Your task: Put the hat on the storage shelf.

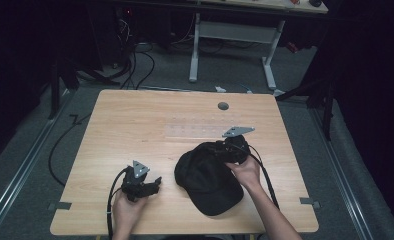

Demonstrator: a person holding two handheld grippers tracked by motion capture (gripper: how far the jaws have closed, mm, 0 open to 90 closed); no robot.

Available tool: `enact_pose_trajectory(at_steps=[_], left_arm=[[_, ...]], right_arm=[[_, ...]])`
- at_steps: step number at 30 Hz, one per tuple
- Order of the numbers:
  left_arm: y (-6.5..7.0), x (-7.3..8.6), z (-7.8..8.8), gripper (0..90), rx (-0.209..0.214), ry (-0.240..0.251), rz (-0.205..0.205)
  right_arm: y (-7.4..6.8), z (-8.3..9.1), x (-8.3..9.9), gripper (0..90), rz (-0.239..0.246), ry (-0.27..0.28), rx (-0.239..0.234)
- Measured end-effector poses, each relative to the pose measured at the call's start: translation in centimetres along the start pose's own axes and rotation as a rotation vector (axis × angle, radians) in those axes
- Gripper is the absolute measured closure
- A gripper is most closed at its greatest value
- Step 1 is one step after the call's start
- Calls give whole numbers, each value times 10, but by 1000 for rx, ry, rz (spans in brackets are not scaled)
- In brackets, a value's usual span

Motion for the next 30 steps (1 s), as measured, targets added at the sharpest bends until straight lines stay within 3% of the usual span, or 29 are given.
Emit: enact_pose_trajectory(at_steps=[17, 22, 30], left_arm=[[0, 0, 0, 278, 0, 0, -1], [0, 0, 0, 278, 0, 0, -1], [0, 0, 0, 278, 1, 1, 2]], right_arm=[[1, -10, 0, 550, 5, -16, -7], [1, -13, 1, 586, 68, -19, 40], [1, -17, 2, 696, 103, -27, 53]])
Point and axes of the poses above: each handheld gripper's, and its own axes: z roughly backward along the jaws, x roughly out of its underside, y roughly to its right, the point moved 8 cm from there along -z, roughly forward along the jaws, and after that the axes turned 13 degrees about -y, right-handed, at the moved point
